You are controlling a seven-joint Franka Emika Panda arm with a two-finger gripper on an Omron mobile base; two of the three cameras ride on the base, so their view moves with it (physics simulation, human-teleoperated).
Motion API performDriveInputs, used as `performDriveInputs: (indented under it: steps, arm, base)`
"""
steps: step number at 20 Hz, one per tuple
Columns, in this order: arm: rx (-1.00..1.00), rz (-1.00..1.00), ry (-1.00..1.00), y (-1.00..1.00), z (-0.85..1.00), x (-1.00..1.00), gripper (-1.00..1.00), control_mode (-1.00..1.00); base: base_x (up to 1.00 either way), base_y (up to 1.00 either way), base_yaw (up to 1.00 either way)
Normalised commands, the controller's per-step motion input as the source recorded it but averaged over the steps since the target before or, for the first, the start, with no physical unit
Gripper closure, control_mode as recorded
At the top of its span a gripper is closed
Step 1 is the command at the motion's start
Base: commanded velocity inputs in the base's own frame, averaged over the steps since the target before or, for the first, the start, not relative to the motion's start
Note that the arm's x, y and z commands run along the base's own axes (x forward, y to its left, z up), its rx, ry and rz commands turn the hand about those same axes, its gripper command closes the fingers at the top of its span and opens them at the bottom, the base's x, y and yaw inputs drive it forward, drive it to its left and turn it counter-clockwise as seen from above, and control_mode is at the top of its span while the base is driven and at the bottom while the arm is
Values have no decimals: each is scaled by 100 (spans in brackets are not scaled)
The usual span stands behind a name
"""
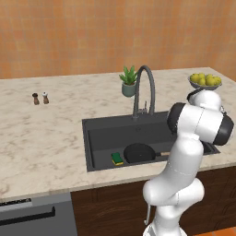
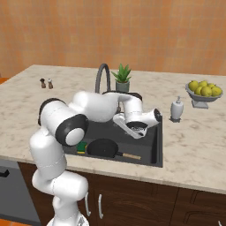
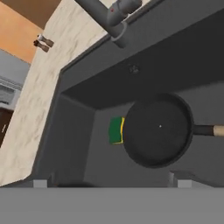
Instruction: Pick the pan and sponge and place them into the sink. Then turn on the water.
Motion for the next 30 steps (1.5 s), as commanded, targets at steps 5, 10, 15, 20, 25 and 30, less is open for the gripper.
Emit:
performDriveInputs:
  steps: [5, 10, 15, 20, 25, 30]
  arm:
    - [0, -21, 2, 4, 18, 65, -100, -100]
    - [0, 0, 6, -2, 7, 1, -100, -100]
    - [2, 0, -14, 13, -3, 28, -100, -100]
    - [5, 0, -11, 8, 0, 46, -100, -100]
    - [2, 0, 0, -2, 0, 16, -100, -100]
    - [1, 0, 0, 0, 0, 48, -100, -100]
  base:
    - [0, 0, 0]
    - [0, 0, 0]
    - [0, 0, 0]
    - [0, 0, 0]
    - [0, 0, 0]
    - [0, 0, 0]
